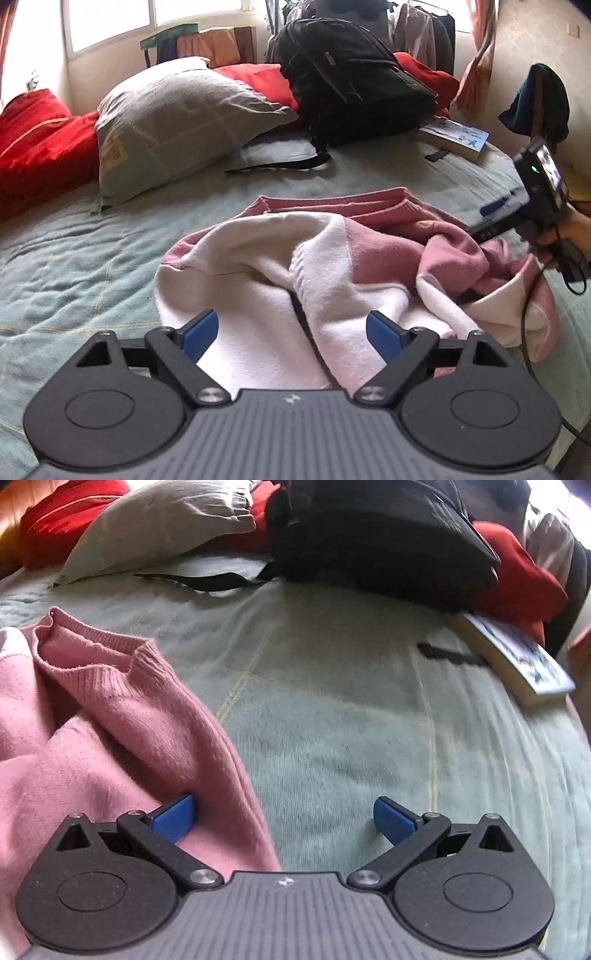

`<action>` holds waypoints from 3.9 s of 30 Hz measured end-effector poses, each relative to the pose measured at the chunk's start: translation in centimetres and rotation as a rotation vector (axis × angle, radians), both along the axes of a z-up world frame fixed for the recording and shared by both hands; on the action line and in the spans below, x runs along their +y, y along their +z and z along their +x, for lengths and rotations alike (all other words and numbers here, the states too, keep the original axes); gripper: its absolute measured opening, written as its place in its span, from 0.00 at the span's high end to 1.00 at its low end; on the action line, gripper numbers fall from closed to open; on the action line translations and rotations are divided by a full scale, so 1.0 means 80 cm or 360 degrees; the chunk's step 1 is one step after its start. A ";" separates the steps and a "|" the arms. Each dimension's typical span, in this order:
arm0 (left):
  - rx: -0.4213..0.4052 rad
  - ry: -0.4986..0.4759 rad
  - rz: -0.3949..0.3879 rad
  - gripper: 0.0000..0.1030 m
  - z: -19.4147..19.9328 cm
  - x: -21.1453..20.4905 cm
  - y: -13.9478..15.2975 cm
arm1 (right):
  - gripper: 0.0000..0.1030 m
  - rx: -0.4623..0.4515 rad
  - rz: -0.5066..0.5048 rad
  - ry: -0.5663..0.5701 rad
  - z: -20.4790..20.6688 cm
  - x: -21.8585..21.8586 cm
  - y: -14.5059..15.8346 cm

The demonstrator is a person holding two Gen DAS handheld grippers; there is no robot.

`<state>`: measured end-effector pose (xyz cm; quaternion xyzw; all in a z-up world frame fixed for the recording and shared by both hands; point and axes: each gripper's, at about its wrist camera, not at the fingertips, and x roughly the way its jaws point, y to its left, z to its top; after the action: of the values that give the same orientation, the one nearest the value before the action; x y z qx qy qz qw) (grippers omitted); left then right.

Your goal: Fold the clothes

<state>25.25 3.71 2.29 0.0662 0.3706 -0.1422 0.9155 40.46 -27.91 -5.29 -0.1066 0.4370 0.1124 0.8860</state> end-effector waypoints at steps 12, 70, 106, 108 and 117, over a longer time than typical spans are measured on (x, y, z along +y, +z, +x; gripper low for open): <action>0.0010 -0.0076 -0.0001 0.15 -0.001 -0.017 -0.018 | 0.26 0.0025 0.0210 0.0301 0.004 -0.014 -0.002; 0.0023 -0.0085 -0.0046 0.10 -0.037 -0.016 -0.019 | 0.35 0.0162 0.0640 -0.0079 0.044 -0.068 0.047; -0.0042 0.0029 -0.0062 0.02 -0.218 -0.073 -0.022 | 0.00 0.0288 -0.0397 -0.0234 -0.157 -0.014 0.071; -0.0035 0.0022 -0.0067 0.02 -0.219 -0.079 -0.024 | 0.00 0.0308 -0.0370 -0.0272 -0.156 -0.030 0.069; 0.0036 -0.0006 -0.0074 0.02 -0.221 -0.092 -0.035 | 0.00 0.0337 -0.0390 -0.0376 -0.143 -0.076 0.048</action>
<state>7.59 -3.62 -0.54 0.0439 0.3774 -0.1533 0.9122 28.98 -33.99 -1.43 -0.1491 0.5476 -0.0358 0.8226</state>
